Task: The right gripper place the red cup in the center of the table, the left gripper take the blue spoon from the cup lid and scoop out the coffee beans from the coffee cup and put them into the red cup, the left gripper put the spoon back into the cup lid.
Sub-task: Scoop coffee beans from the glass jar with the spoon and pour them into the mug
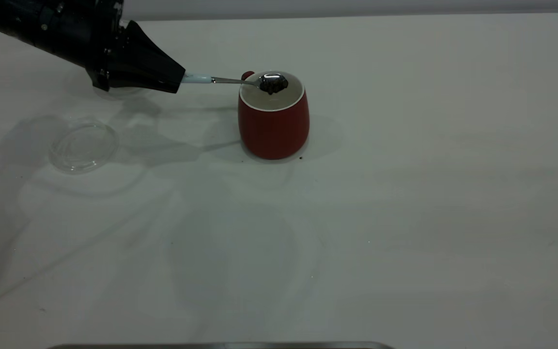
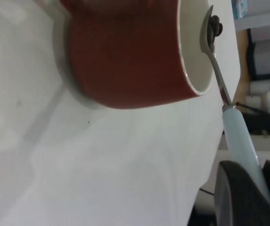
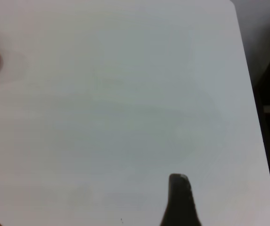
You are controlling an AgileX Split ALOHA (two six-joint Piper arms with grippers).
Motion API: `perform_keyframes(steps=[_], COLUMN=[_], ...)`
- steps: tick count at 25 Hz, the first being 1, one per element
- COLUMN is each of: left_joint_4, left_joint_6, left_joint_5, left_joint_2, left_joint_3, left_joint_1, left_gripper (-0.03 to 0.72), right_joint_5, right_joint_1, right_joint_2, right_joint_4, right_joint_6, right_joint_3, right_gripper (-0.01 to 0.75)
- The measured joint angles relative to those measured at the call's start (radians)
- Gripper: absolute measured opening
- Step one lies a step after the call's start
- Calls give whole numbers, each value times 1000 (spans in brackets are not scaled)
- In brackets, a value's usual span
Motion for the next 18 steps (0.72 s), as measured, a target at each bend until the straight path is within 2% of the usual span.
perform_keyframes(steps=[6,9,18], left_joint_4=[3,3,-3], left_joint_6=[103,114,137], left_joint_5=[-37,-91,-110], left_joint_2=[0,0,0], left_joint_3=[0,0,0], left_joint_1=[0,0,-1], left_gripper=[126,126,126], right_joint_5=[0,0,0], right_joint_1=[0,0,0], right_joint_2=[0,0,0], right_joint_4=[0,0,0], right_joint_6=[0,0,0], right_joint_3=[0,0,0], right_gripper=[590,590,590])
